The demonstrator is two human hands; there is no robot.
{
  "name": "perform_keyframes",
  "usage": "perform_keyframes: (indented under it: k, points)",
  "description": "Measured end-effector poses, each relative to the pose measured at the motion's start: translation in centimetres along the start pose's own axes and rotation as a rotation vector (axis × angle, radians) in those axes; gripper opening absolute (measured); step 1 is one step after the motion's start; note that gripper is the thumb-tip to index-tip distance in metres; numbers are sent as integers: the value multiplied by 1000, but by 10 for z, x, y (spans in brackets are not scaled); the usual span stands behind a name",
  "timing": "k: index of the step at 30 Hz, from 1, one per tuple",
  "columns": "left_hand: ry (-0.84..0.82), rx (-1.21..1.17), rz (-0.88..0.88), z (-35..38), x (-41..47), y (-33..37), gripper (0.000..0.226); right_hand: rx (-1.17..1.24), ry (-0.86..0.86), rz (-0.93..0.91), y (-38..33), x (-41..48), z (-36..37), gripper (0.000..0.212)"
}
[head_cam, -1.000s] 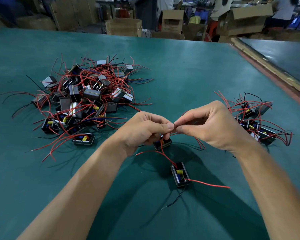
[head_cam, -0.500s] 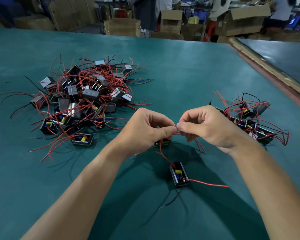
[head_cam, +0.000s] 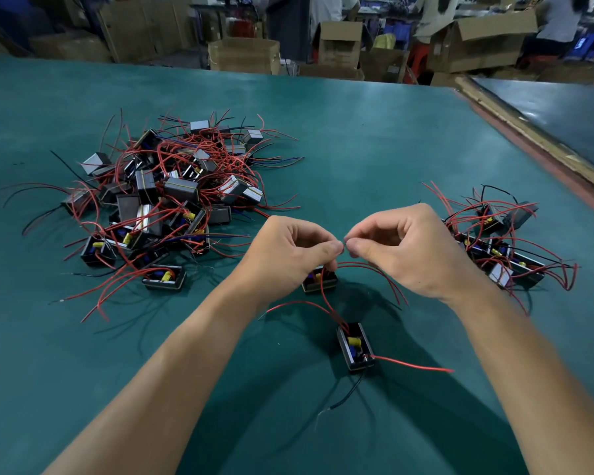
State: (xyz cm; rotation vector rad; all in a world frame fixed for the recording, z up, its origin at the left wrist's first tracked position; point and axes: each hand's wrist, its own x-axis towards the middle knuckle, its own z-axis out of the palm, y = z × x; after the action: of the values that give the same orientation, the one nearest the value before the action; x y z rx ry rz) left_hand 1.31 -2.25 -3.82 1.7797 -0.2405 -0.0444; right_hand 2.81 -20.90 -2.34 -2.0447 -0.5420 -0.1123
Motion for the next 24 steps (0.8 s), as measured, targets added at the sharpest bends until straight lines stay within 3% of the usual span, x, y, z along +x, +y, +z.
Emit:
perform_keyframes:
  k: [8,14,16,19,21,24]
  points:
    - [-50,-109,-85,-4,0,4,18,-60,52,-40,4,-1,2,14]
    - [-22,-43,-20,-2,-2,5,12,-113,-8,-14,0,-1,0,14]
    - [-9,84,65,-1,-2,4,11,-69,-44,56,-3,-1,0,20]
    - [5,339,237,0,-5,2,12,165,-121,328,-9,0,1,27]
    - [7,376,273,0,-5,2,13,289,-189,485,-11,1,0,25]
    - [11,331,247,1,-3,0,14,304,-203,447,-9,0,-3,26]
